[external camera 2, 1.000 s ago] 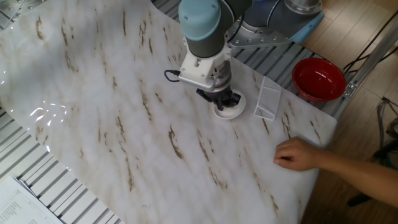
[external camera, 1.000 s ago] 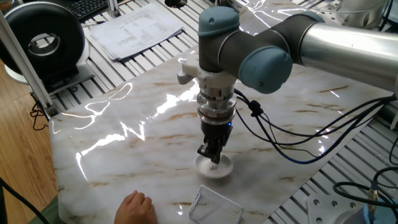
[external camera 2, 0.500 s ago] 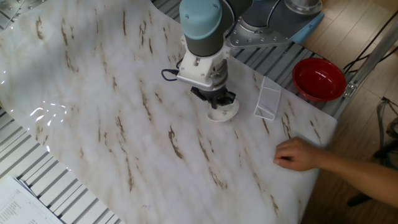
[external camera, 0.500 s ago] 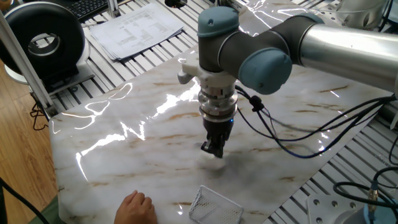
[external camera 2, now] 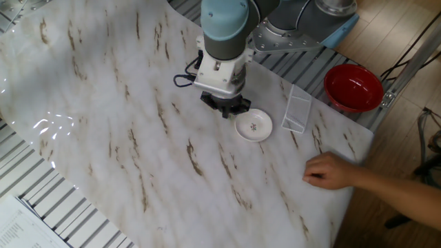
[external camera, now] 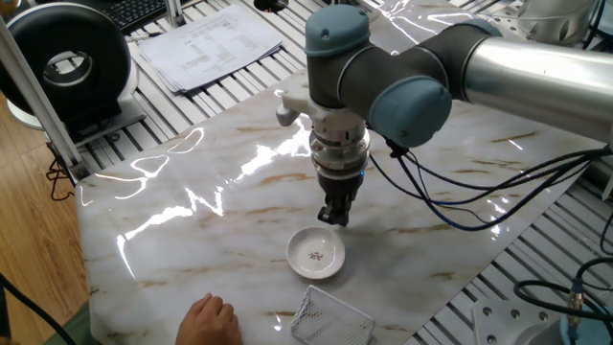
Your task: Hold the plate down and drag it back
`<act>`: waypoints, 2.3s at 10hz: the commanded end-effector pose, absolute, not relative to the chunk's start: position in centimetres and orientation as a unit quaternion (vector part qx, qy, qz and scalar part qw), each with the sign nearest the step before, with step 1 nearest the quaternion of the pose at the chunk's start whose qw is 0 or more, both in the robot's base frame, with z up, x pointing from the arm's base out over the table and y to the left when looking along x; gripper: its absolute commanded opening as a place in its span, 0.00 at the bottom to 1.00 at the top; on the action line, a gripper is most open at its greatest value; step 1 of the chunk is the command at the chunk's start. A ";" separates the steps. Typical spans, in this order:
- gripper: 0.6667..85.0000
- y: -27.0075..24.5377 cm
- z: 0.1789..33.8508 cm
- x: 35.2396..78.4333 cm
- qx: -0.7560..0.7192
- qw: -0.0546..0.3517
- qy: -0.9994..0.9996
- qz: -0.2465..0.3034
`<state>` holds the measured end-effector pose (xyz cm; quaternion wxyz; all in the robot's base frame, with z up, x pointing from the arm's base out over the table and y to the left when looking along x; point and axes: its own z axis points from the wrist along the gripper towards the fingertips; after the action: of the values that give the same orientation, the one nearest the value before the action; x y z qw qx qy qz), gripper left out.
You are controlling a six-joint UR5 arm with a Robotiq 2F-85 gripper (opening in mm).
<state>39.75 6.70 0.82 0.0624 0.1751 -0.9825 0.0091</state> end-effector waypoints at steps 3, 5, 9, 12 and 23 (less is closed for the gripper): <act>0.01 10.8 3.8 38.0 0.102 0.110 -0.988 -0.021; 0.01 13.9 4.4 37.6 0.070 0.116 -0.988 -0.070; 0.01 18.6 4.7 37.4 0.016 0.115 -0.985 -0.131; 0.01 20.3 3.5 37.1 0.006 0.097 -0.987 -0.130; 0.01 18.4 0.2 36.5 0.050 0.078 -0.992 -0.090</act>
<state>36.47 19.48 0.65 0.0810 0.0367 -0.9905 -0.1050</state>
